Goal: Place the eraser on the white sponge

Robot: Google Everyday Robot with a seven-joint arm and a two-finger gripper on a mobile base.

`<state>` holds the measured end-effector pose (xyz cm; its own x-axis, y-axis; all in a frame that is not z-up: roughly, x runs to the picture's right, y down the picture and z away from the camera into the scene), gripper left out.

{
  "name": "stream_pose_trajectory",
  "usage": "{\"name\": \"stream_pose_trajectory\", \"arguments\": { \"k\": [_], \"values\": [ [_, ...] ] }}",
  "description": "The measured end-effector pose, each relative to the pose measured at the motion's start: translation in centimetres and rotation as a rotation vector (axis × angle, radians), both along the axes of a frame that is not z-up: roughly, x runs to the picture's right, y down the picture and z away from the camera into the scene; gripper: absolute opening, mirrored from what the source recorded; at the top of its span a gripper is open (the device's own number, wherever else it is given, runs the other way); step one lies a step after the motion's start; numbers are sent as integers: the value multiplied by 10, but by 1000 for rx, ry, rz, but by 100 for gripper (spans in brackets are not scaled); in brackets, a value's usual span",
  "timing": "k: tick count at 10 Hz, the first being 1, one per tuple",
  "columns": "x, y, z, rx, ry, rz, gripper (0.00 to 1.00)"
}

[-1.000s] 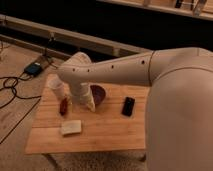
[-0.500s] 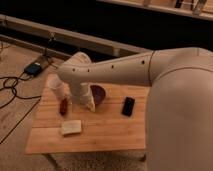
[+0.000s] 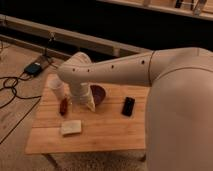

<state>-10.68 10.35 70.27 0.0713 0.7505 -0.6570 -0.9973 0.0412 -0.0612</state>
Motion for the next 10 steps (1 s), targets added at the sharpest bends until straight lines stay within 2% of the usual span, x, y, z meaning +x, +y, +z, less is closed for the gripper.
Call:
{"name": "stream_pose_trajectory", "arguments": {
  "k": [8,10],
  "values": [
    [0,0,0,-1,0,-1,65],
    [9,1,8,-28,-5,-3,65]
  ]
}}
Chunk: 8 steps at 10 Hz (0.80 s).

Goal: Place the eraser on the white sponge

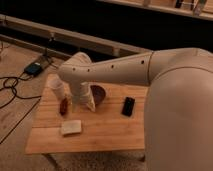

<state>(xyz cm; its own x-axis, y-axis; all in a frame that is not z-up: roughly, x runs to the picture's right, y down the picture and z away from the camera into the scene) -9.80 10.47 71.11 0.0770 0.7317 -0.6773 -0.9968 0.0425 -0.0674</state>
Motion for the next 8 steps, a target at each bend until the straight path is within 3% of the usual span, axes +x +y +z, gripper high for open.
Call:
{"name": "stream_pose_trajectory", "arguments": {
  "k": [4,8],
  "values": [
    [64,-15,38,-31,25,57,65],
    [118,-35,84,-22,33,68,65]
  ]
}}
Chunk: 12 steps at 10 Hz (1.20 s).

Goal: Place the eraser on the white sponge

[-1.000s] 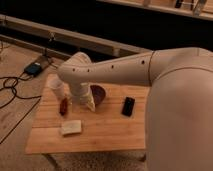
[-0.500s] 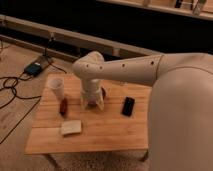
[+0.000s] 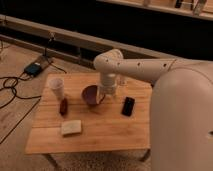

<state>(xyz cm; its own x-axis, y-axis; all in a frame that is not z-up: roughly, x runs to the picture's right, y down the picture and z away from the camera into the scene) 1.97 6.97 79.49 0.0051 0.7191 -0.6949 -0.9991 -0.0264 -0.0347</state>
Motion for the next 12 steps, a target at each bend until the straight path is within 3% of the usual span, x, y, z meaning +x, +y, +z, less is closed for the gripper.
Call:
{"name": "stream_pose_trajectory", "arguments": {
  "k": [6,12],
  "values": [
    [60,-6,60,33,35,7,65],
    [111,22,84,-2,108,102,65]
  ]
}}
